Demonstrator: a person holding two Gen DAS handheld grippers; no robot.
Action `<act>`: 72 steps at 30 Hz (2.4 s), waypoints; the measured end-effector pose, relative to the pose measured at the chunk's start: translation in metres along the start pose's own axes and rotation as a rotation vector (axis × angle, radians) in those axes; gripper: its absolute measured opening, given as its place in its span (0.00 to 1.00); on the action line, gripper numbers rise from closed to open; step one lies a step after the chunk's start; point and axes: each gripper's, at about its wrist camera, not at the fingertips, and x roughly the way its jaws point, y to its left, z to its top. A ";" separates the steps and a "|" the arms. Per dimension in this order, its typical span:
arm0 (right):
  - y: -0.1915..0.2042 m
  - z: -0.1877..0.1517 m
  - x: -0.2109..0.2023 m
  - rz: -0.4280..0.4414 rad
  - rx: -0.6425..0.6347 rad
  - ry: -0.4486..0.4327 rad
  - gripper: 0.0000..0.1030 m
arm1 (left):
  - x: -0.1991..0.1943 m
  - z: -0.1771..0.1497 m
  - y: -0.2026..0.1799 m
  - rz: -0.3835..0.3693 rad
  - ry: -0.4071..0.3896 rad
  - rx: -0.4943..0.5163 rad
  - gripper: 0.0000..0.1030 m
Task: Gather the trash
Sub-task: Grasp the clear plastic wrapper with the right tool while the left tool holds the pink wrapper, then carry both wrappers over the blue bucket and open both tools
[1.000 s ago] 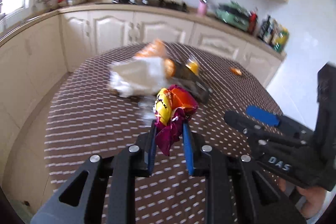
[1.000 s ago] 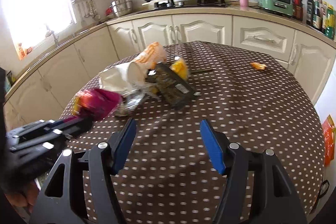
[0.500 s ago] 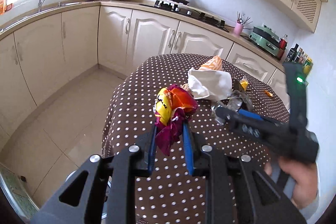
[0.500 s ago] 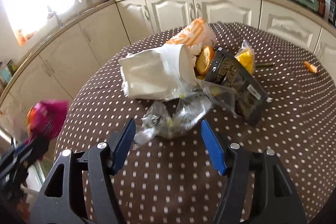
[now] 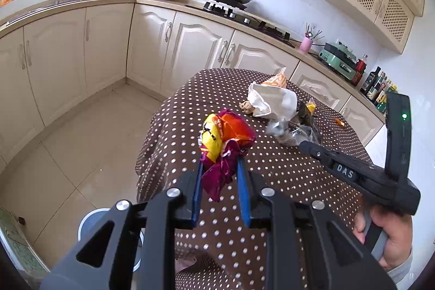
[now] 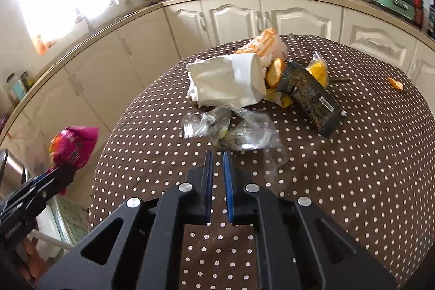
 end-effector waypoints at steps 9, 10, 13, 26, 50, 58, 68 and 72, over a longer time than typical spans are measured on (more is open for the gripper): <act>0.007 0.006 0.003 -0.086 0.025 -0.060 0.62 | -0.013 -0.005 0.021 0.043 -0.019 -0.025 0.21; 0.011 0.009 0.006 -0.087 0.008 -0.068 0.62 | -0.012 -0.005 0.023 0.044 -0.015 -0.029 0.21; 0.023 0.017 0.020 -0.074 -0.047 -0.064 0.62 | -0.006 -0.005 0.026 0.045 -0.006 -0.031 0.21; 0.022 0.014 0.030 -0.097 -0.092 0.011 0.40 | -0.001 -0.007 0.036 0.026 -0.005 -0.056 0.21; 0.245 -0.087 0.061 0.310 -0.441 0.158 0.40 | -0.054 -0.100 0.195 0.353 0.061 -0.300 0.21; 0.249 -0.125 0.137 0.310 -0.407 0.338 0.40 | 0.001 -0.146 0.244 0.343 0.220 -0.392 0.21; 0.235 -0.127 0.159 0.279 -0.330 0.337 0.40 | 0.034 -0.142 0.256 0.326 0.252 -0.407 0.48; 0.234 -0.128 0.161 0.278 -0.326 0.346 0.40 | 0.034 -0.148 0.261 0.323 0.253 -0.435 0.48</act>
